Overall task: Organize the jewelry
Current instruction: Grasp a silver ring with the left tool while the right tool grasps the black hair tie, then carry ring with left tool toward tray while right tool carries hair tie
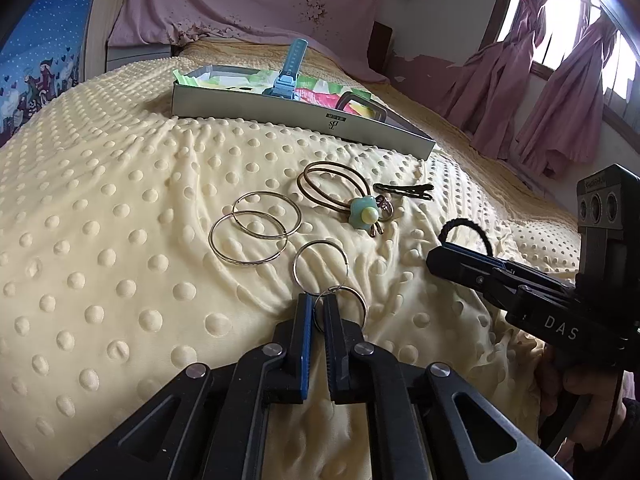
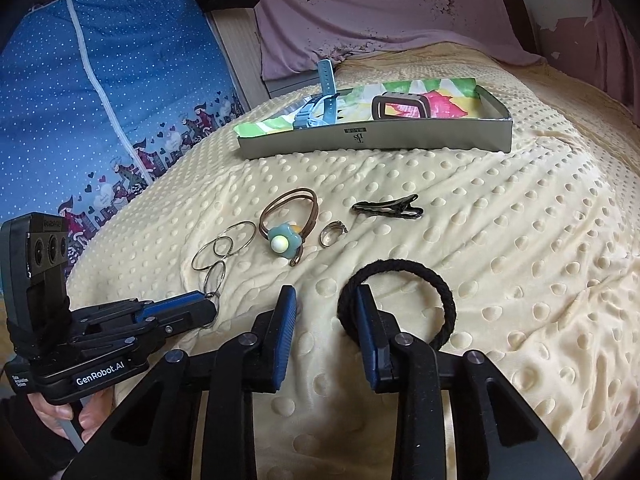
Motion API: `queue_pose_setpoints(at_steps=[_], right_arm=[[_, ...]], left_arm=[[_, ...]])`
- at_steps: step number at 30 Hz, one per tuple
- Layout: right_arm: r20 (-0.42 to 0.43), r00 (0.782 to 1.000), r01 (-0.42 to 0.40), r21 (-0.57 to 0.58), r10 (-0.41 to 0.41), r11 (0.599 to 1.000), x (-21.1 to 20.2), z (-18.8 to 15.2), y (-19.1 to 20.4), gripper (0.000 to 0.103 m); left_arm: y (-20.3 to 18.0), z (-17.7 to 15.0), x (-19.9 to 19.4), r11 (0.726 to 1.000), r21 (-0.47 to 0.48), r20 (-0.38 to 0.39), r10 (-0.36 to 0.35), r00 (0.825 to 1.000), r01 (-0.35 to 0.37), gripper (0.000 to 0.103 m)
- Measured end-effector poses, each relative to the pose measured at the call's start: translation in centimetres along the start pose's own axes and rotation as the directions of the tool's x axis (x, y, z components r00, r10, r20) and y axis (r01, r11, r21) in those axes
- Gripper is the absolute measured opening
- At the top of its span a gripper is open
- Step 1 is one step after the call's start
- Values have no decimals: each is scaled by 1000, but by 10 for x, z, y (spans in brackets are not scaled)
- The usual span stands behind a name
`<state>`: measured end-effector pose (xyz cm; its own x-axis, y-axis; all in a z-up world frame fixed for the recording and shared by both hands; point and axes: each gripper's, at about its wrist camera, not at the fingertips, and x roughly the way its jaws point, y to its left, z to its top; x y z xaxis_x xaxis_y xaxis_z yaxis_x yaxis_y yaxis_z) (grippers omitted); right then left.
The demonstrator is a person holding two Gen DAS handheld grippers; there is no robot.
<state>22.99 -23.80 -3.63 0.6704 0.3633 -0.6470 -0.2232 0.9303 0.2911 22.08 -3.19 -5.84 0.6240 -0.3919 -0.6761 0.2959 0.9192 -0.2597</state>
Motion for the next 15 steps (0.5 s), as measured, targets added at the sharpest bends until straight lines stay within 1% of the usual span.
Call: queue_pose_setpoints(at_steps=[4,6,8,10,15], right_arm=[[-3,1000,-25,-8,25,1000,0,-2,2,16],[-6,999,-33,-21,33,999,0,-3,5,9],[-9,999,-39,-35,39,999,0,-4,8,6],[2,999,-40,-44,40,998,-2,-5,9,6],[58,997,-55,-52,58,997,-13,-7,10,6]], left_arm=[[-5,0,0,1000,25,3,-19,1000,19,5],[-8,0,-2,999,39,10,-21,1000,20,5],[-10,0,-5,999,46,21,-24,999,23,5],[-11,0,-8,999,49,33,-22,999,20,5],[-15,2,-19,998,53,78,-29,997,25,5]])
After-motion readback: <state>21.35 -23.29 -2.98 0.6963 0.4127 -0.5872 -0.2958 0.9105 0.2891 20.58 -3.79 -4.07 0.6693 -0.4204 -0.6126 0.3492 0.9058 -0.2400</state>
